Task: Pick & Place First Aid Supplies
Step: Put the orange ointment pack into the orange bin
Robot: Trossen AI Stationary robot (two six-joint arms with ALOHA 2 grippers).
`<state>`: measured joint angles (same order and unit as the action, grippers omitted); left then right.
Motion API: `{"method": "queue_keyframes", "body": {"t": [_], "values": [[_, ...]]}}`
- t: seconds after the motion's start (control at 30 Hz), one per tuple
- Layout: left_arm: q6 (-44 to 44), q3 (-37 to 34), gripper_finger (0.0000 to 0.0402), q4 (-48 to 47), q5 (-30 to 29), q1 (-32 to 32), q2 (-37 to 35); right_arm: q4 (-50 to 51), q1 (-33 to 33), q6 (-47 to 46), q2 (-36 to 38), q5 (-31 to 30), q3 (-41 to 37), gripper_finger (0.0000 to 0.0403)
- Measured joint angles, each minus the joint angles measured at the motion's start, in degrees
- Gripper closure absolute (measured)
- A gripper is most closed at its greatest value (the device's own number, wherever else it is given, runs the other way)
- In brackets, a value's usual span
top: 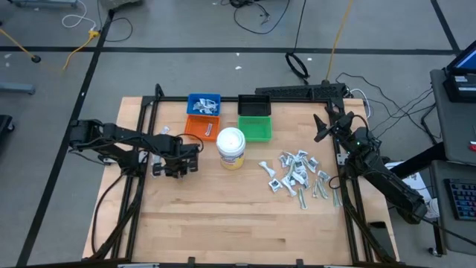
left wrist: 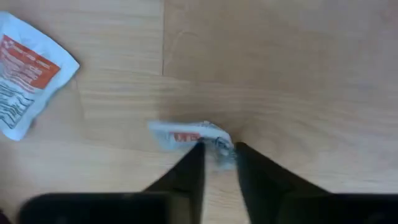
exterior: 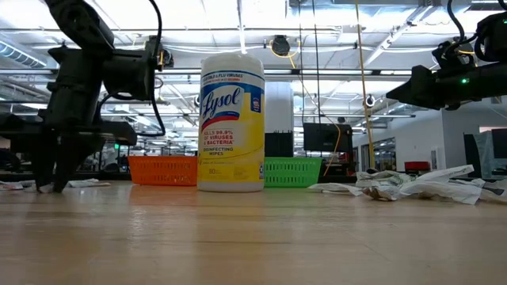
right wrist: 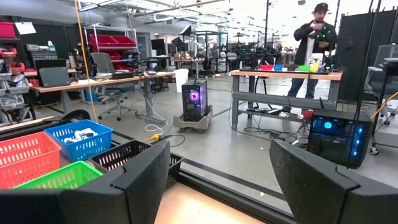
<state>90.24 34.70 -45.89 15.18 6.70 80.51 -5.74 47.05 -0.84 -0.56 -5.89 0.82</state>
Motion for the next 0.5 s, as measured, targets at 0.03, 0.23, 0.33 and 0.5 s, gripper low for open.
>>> {"method": "queue_keyframes", "body": {"t": [0.03, 0.23, 0.33, 0.5], "values": [[-0.8, 0.0, 0.0341, -0.1, 0.0, 0.3, 0.0, 0.0, 0.0, 0.0, 0.0, 0.0, 0.0, 0.0128], [-5.1, 1.4, 0.0387, -2.1, -1.4, 2.9, 0.2, 0.0, 0.0, 0.0, 0.0, 0.0, 0.0, 0.0128], [-8.5, 4.0, 0.0382, -4.8, -1.4, 4.8, 0.2, 0.0, 0.0, 0.0, 0.0, 0.0, 0.0, 0.0129], [-14.1, 10.1, 0.0396, -13.5, -3.8, 8.7, 0.2, 0.0, 0.0, 0.0, 0.0, 0.0, 0.0, 0.0128]]}}
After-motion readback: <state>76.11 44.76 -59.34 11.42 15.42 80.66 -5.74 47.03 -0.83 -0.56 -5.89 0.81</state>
